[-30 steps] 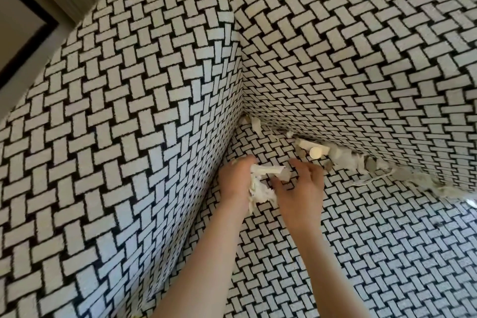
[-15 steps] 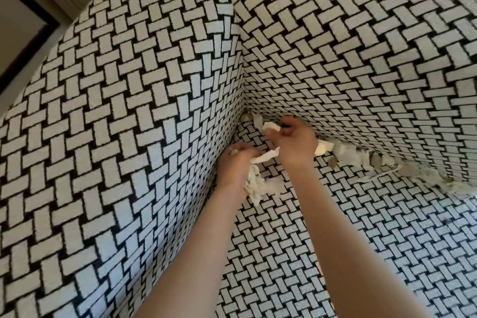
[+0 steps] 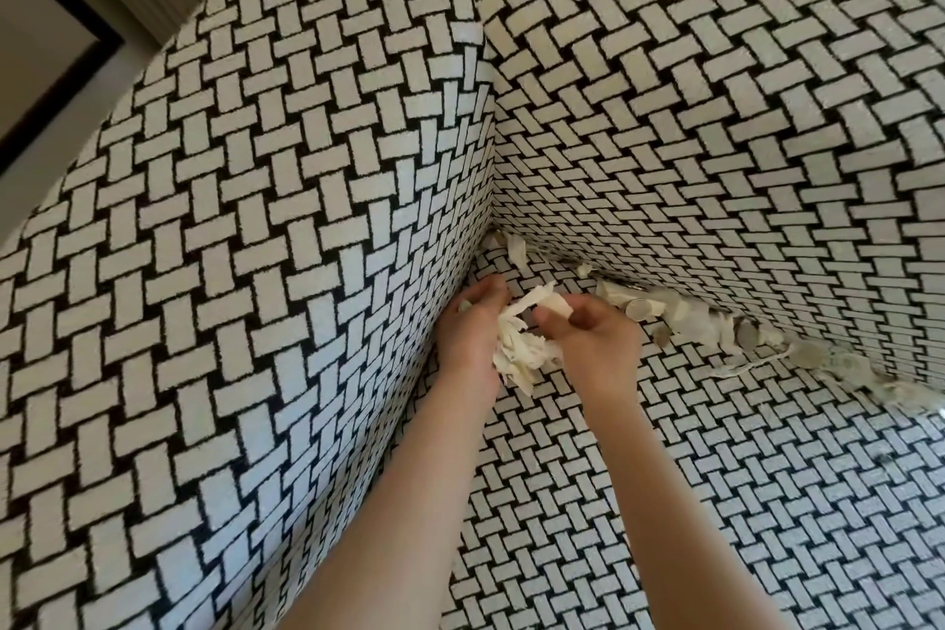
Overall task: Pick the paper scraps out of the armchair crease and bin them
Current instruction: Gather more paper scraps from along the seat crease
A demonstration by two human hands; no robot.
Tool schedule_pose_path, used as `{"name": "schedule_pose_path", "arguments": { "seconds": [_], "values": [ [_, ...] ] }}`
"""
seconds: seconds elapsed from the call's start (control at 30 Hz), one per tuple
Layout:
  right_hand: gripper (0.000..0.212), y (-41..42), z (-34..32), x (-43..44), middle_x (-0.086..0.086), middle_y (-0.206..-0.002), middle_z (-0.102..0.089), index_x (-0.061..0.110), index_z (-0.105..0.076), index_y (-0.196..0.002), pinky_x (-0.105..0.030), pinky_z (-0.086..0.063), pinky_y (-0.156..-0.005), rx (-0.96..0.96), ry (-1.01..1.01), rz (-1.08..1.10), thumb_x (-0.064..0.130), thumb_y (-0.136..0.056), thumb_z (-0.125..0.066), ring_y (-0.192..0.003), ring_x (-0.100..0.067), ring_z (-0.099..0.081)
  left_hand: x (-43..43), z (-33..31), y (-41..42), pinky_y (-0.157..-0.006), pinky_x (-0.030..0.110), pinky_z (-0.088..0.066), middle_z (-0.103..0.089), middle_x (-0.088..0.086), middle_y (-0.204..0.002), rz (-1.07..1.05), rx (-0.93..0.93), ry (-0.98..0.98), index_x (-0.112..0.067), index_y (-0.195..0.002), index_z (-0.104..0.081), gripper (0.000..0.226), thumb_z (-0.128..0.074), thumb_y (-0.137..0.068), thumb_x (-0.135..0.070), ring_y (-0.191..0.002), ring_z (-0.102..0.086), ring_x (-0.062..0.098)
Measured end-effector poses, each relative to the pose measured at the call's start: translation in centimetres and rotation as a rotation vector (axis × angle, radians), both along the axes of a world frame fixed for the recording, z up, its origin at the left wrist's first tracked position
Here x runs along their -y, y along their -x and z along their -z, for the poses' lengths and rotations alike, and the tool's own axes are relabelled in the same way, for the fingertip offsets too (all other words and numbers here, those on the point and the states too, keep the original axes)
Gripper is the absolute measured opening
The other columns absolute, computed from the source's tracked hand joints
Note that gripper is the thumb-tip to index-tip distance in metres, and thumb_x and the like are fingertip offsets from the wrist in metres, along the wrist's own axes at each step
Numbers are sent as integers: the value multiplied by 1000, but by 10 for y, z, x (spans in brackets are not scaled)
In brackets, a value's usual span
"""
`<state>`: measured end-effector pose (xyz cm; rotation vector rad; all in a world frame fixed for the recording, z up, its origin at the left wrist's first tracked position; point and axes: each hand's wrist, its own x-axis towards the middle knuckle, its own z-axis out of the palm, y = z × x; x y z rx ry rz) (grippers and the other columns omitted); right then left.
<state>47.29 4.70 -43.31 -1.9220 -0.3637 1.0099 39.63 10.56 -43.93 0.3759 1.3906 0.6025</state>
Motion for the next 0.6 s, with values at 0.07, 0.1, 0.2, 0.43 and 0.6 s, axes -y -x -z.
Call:
{"name": "schedule_pose_path", "arguments": {
  "seconds": [0.07,0.1,0.2,0.43,0.6],
  "values": [
    [21,2,-3,2,2,-71,-65,20,-61,-80,-17,-51,-54,-55,-52,-17,2,-76,-71,-58,-7,-62,4,-1,1,-63,29,-52,-67,7,-84,47,-13,-10,-13,-92,-65,10,-63,-86,-22,-66,-61,19],
    [18,6,-4,3,4,-68,-63,18,-61,-79,-16,-50,-53,8,-51,-85,3,-76,-71,-56,-4,-60,5,-1,1,-60,28,-52,-67,8,-87,73,-18,-12,-12,-98,-65,20,-64,-84,-27,-67,-62,19],
    [15,19,-7,2,13,-58,-55,17,-61,-68,-10,-39,-51,206,-52,-210,9,-78,-70,-48,1,-50,7,-3,-2,-57,25,-47,-64,4,-81,97,18,-2,-13,-93,-66,26,-66,-81,-36,-66,-59,17],
    [11,21,-12,-7,9,-100,-61,14,-74,-84,-38,-41,-93,357,-66,-386,11,-74,-71,-105,-17,-52,6,-10,6,-54,23,-47,-62,0,-67,21,224,131,-17,-81,-59,26,-49,-92,-38,-60,-61,13],
    [32,0,-24,-25,2,-107,-64,16,-65,-109,-30,-47,-86,106,-32,-113,26,-81,-54,-100,-14,-58,16,2,17,-85,39,-49,-55,16,-131,-15,-9,174,-7,-126,-54,47,-58,-87,-34,-120,-53,35]
  ]
}}
